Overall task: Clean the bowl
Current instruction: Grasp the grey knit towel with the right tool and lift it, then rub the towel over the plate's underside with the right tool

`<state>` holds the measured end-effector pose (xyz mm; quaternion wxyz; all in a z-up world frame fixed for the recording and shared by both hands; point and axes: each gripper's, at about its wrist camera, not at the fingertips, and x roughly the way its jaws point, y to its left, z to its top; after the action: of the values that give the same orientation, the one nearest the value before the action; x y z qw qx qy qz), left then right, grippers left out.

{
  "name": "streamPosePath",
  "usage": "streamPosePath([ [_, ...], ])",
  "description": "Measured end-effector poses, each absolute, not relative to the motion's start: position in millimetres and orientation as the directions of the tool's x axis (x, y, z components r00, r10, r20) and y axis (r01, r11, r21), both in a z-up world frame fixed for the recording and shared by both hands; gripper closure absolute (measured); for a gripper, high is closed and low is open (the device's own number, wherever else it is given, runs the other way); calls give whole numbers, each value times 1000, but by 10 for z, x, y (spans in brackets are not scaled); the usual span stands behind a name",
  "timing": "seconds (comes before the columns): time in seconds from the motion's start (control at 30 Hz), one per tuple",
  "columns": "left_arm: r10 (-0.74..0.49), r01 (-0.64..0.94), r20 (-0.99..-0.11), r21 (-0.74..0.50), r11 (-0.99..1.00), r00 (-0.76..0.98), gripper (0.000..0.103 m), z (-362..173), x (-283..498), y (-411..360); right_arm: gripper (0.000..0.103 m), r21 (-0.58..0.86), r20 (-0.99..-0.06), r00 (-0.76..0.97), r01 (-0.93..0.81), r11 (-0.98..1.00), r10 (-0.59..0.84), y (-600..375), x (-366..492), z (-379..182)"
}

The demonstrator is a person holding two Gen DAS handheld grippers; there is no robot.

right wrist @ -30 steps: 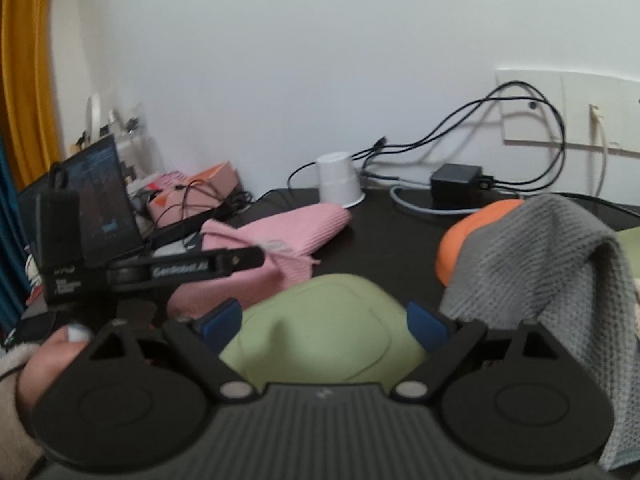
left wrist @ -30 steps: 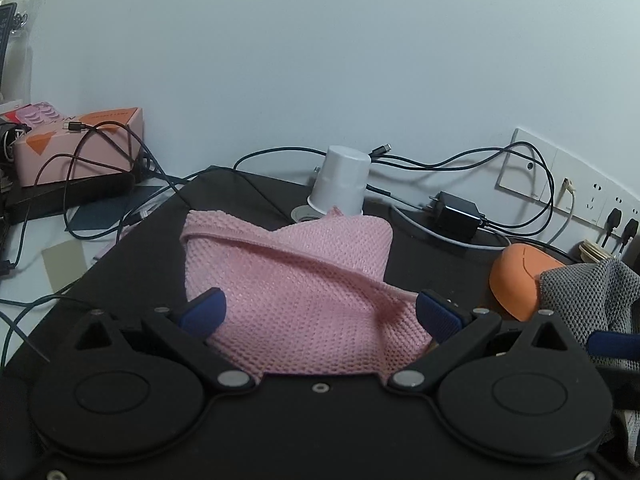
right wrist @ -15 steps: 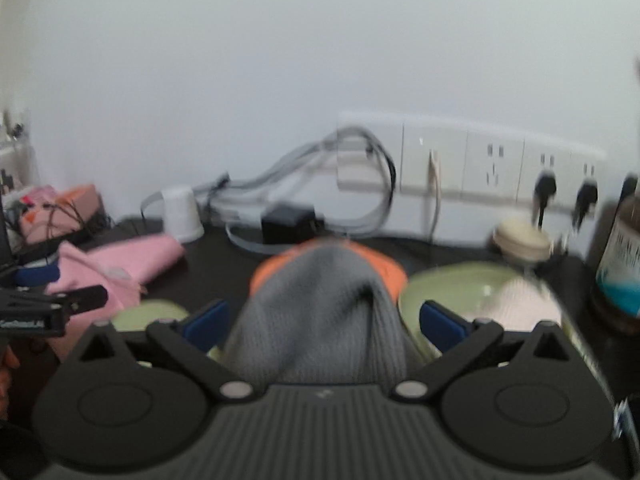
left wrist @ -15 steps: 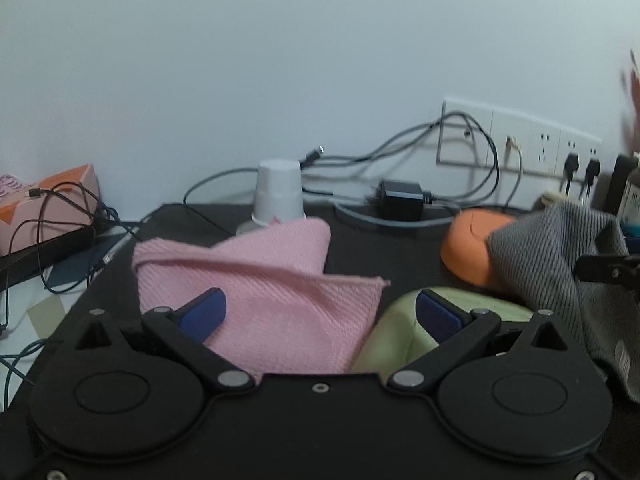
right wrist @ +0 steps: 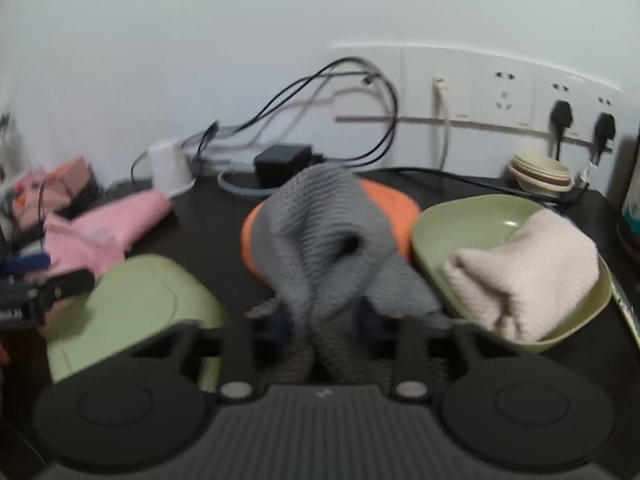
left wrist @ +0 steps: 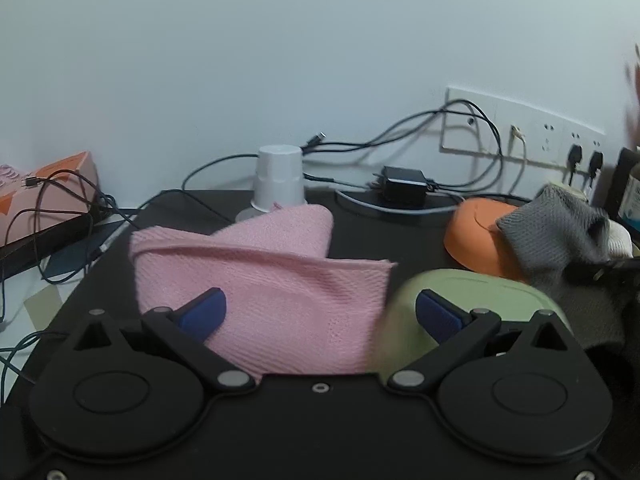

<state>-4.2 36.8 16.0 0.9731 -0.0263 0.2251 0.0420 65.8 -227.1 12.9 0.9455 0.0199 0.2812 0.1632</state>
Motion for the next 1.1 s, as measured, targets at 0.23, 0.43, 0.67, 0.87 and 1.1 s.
streamPosePath([
  [0.23,144,-183,-427,-51,982,893,0,192,-3,546,88,106,-217,869,-431,896,444,-2338,199,548],
  [0.43,125,-153,-471,-22,988,873,0,162,64,503,88,-121,-233,885,-438,891,404,-1893,64,539],
  [0.67,109,-137,-507,-17,990,855,0,128,112,481,88,-218,-81,959,-284,934,273,-1913,-119,676],
  [0.87,110,-125,-512,5,992,852,0,113,113,435,88,-177,-20,954,-297,938,298,-2009,-179,753],
  [1.1,97,-106,-518,12,994,850,0,108,119,416,88,-52,-195,849,-509,859,492,-2014,-30,676],
])
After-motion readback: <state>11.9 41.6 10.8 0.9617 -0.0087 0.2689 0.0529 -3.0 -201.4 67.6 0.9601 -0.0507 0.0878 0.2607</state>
